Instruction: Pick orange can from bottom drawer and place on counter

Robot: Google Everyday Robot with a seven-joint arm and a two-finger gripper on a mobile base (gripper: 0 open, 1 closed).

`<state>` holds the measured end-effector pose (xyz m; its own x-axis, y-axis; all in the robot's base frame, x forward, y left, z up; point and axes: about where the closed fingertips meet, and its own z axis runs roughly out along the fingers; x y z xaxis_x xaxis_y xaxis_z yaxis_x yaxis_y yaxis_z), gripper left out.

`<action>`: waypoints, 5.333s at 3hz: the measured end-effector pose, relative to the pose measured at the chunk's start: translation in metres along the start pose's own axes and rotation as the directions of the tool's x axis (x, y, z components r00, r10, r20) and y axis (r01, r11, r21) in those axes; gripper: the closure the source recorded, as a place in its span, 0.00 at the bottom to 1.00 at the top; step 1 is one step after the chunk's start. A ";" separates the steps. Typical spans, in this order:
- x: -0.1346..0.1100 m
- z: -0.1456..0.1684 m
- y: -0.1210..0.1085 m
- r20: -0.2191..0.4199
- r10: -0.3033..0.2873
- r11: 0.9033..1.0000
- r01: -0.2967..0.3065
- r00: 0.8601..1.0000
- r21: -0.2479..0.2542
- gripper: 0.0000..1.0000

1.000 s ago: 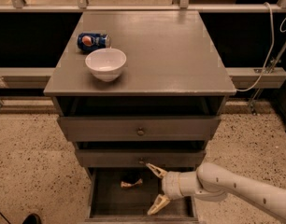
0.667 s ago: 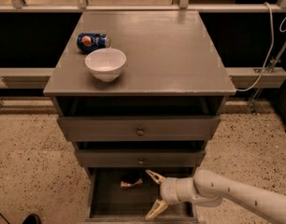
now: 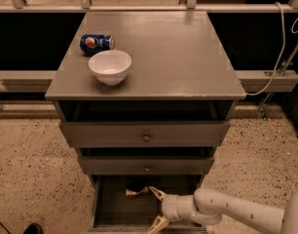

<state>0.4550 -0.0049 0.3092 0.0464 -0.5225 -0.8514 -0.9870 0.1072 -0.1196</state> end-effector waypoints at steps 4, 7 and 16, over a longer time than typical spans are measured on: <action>0.020 0.041 -0.025 0.270 -0.095 0.995 0.092 0.958 0.026 0.00; 0.060 0.092 -0.075 0.323 0.091 0.983 -0.138 0.942 0.124 0.00; 0.114 0.167 -0.096 0.215 0.052 0.998 -0.055 0.975 0.007 0.61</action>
Offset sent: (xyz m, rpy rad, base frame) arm 0.0085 0.0096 -0.0132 0.1119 -0.0406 0.1036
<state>0.5809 0.0661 0.1384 0.0268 -0.3221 -0.9463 -0.9870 0.1418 -0.0762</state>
